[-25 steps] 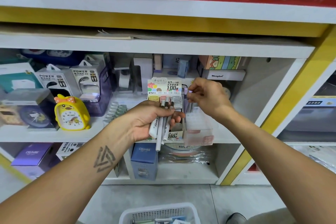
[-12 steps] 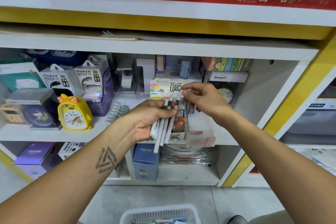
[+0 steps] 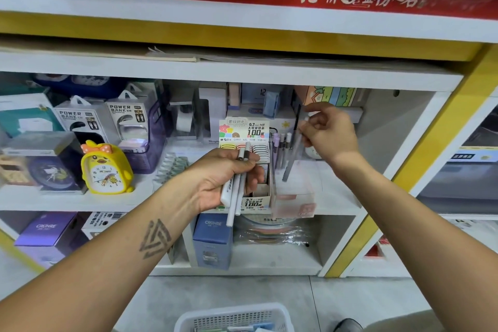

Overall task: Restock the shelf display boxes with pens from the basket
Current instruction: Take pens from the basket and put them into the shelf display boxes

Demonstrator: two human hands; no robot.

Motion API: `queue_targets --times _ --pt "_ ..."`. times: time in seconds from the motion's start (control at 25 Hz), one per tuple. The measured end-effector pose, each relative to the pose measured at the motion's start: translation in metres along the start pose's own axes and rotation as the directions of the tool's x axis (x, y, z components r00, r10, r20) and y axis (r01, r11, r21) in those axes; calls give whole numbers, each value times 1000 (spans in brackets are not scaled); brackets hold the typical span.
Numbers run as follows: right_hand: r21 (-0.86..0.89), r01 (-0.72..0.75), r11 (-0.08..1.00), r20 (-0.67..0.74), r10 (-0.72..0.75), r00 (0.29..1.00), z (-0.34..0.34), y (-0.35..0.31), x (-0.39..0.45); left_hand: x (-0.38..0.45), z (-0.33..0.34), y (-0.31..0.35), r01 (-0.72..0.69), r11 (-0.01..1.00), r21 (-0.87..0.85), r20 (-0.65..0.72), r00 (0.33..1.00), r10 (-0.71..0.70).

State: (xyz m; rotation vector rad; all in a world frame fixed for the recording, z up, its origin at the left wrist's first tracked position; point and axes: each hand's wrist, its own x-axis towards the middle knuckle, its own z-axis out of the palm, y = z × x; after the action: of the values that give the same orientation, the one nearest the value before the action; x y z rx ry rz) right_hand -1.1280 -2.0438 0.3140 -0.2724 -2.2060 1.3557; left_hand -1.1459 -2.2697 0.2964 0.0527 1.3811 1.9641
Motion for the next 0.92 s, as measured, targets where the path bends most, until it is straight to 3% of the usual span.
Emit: queue_targets --times 0.12,0.24,0.92 --pt "-284 127 950 61 -114 992 -1 13 -3 2 4 -2 1 1000 8 -15 1000 -1" --pt "-393 194 899 123 -158 980 -1 21 -5 3 8 -4 3 1000 14 2 1000 -3" --pt "-307 195 931 181 -144 973 5 16 -8 1 3 -5 18 999 33 66 998 -20"
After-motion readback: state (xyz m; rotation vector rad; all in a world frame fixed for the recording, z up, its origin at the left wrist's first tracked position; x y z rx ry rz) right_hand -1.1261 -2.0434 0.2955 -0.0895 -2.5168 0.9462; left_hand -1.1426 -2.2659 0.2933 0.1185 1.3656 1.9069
